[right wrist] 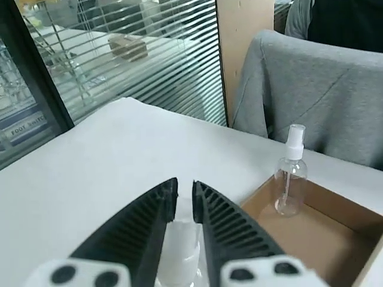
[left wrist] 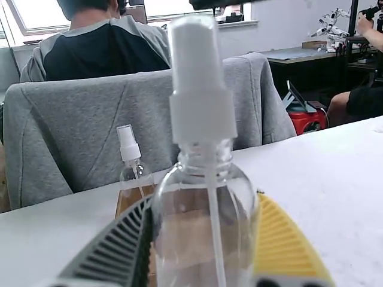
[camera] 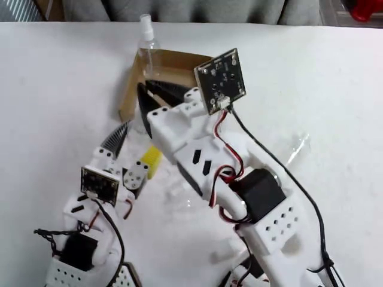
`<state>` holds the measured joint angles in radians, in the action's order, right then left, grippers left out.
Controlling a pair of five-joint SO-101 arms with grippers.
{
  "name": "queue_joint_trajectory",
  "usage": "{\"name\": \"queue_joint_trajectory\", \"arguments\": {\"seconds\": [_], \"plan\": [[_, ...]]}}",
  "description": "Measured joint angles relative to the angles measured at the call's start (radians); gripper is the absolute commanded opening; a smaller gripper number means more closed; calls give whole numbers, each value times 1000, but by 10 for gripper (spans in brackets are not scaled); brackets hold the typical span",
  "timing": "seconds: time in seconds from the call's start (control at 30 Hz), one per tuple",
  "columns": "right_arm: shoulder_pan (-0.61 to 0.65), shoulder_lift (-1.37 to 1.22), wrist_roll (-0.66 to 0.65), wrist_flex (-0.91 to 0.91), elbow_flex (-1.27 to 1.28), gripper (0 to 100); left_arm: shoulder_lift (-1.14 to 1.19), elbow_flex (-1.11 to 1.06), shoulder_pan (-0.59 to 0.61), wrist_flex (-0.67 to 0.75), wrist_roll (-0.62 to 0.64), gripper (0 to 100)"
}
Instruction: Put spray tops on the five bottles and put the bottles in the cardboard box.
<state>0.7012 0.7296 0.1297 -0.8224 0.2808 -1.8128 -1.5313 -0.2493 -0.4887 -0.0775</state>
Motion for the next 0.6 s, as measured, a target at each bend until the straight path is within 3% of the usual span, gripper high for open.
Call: {"name": "queue_joint_trajectory", "arguments": {"seconds": [0.3,0.6], "plan": [[6,18,0,-61,11,15,0,-2,2,0,0,20],[28,92,0,15,12,18,0,-2,2,0,0,20]]}}
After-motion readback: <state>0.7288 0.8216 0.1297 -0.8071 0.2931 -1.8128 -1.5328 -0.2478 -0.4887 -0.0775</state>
